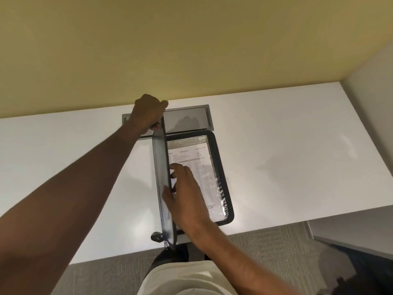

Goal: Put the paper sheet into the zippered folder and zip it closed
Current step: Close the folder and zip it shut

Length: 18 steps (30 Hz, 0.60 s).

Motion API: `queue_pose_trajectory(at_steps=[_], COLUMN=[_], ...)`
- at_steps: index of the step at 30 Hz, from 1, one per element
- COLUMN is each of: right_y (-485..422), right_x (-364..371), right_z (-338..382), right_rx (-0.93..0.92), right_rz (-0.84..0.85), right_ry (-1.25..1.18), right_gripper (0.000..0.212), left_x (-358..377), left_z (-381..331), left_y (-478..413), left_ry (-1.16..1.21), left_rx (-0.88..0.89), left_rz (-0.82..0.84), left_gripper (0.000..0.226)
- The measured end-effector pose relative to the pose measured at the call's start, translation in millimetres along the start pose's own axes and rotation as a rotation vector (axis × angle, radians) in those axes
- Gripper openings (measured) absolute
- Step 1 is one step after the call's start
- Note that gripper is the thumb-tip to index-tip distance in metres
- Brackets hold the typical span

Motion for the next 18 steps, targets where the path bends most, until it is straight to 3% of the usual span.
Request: queue_pose_trajectory(at_steps=[5,9,13,18], right_y=[-9,-15,-22,-34], right_x=[-20,-35,-39,-36], right_z=[-43,-82,-112,-145], right_rx=[0.115,0.245,0.34,0.357], right_rz=[-0.094,-0.137,-0.105,-0.071], right_ry=[0.082,0.13,0.108,0.094], right_gripper=[0.044,0.041,0.043,0.048], left_x=[40,70,101,132], left_z=[9,40,86,130], left_y=[13,26,51,76], left_ry=[-0.149,-0.329,-0.425,-0.577], left_rx=[0.193,0.293,0.224,0.112], left_rz=[0.037,0.254,0.412,0.473], left_gripper=[0.049,0.057,0.089,0.106])
Point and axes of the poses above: each hand's wrist, its own y-axis away from the middle knuckle, its own x-axis out of the palm, z = x × y, the point moved 1 cm from there along -y, towards the middle knuckle, and after that the axes turned 12 degrees about y, right-handed, at the moved point
